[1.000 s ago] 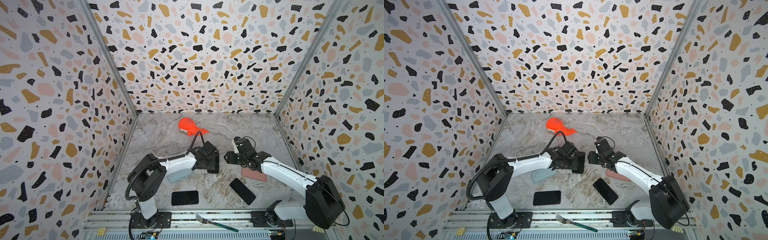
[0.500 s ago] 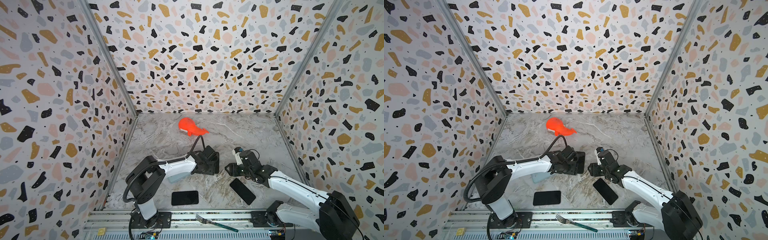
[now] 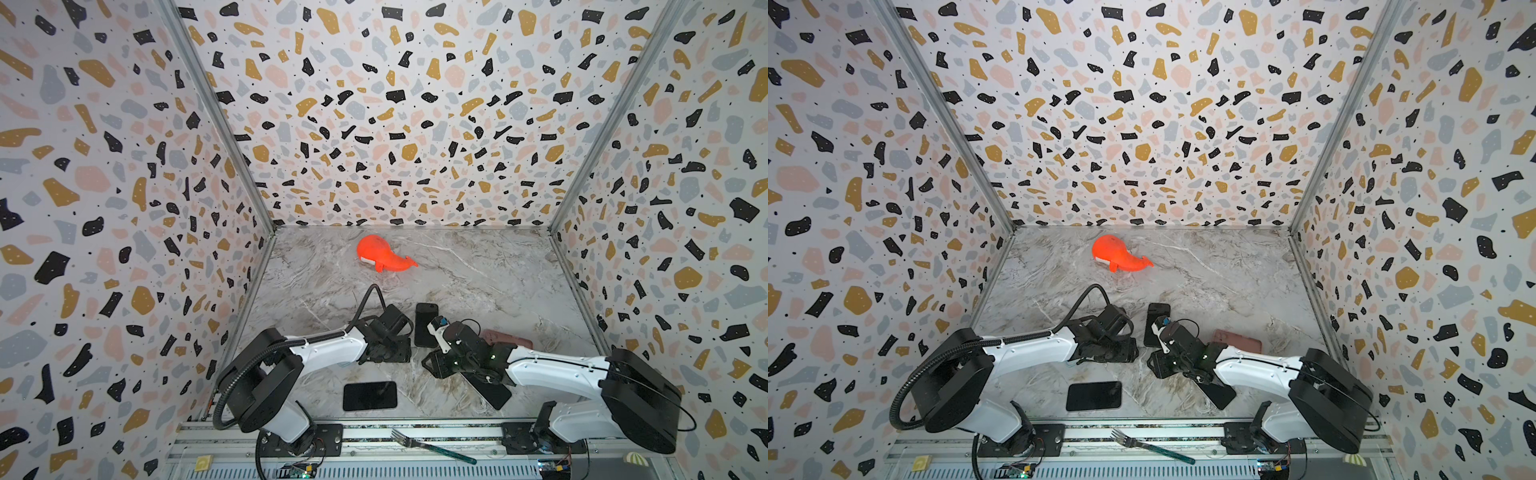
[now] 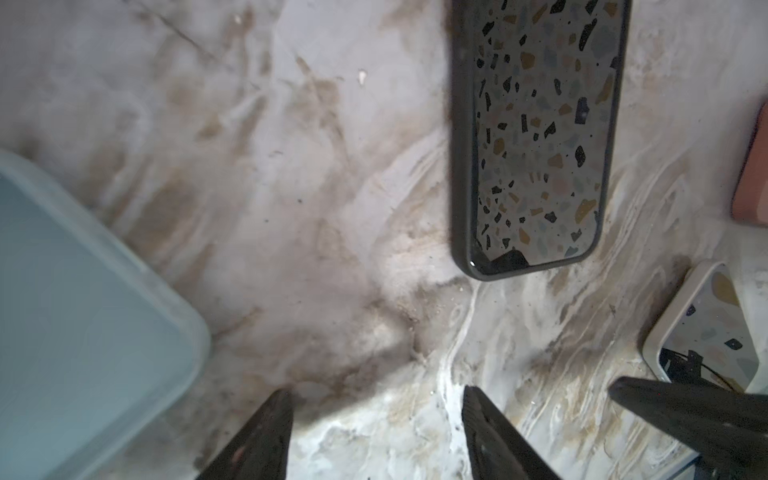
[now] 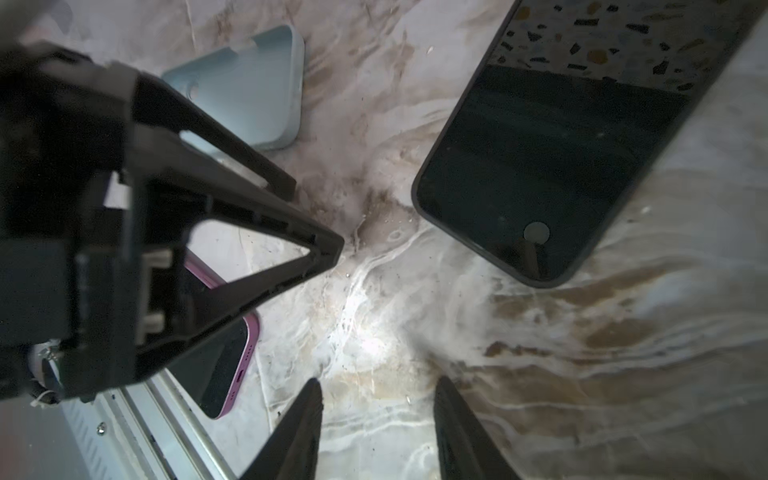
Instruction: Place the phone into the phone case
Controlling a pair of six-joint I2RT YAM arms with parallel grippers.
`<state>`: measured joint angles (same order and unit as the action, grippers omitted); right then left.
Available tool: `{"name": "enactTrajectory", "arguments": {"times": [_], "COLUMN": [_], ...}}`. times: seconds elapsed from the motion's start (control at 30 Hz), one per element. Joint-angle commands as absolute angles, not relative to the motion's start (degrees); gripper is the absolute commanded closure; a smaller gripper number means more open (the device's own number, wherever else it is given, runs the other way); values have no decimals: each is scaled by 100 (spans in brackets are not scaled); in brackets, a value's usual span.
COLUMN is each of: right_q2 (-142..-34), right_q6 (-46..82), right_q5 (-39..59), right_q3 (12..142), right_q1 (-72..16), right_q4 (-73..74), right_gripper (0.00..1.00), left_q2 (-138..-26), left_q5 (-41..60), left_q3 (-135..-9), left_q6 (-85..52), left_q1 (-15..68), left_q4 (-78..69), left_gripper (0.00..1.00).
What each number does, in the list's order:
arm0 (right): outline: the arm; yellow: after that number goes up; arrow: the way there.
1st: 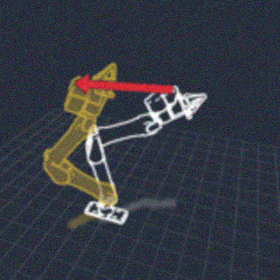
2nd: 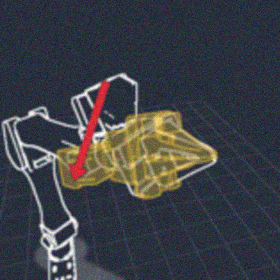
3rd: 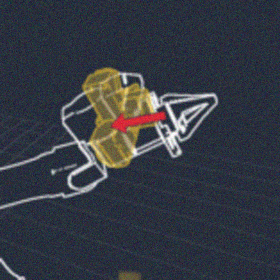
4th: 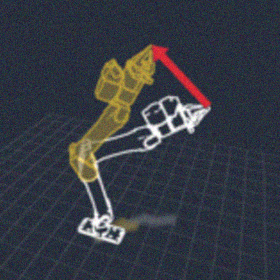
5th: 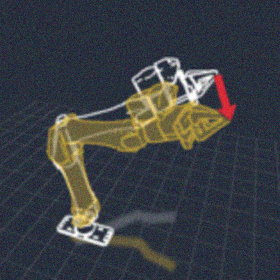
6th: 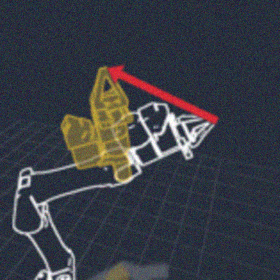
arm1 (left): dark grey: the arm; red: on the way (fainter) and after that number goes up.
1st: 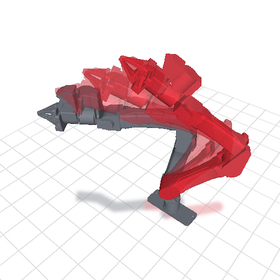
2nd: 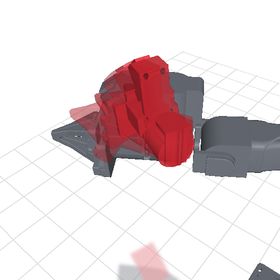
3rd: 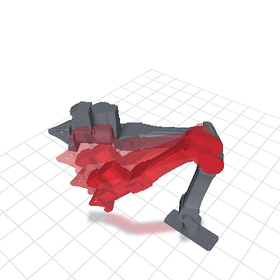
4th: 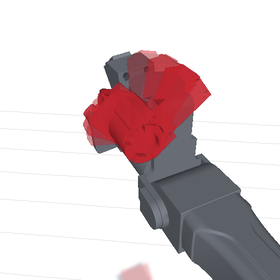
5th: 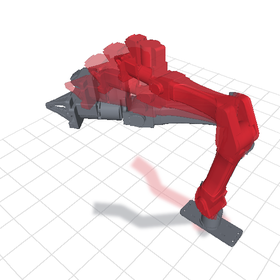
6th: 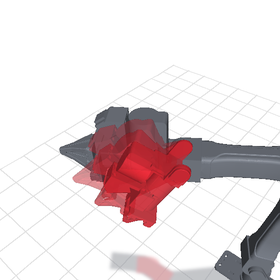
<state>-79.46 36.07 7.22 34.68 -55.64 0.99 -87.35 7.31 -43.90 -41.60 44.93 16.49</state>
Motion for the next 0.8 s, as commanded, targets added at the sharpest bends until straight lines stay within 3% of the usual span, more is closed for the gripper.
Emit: {"name": "enactTrajectory", "arguments": {"times": [0.0, 0.77], "right_q2": [-8185, -9477], "right_q6": [3568, 2985], "right_q5": [579, 114], "right_q3": [3833, 4813], "right_q1": [-5675, -4891], "right_q4": [242, -179], "right_gripper": [56, 63], "left_q2": [-8516, -8398], "left_q5": [865, 1479], "left_q3": [-4397, -4079], "left_q6": [-4018, -3517], "left_q1": [4293, 3555], "left_q4": [1606, 1481], "left_gripper": [34, 34]}}
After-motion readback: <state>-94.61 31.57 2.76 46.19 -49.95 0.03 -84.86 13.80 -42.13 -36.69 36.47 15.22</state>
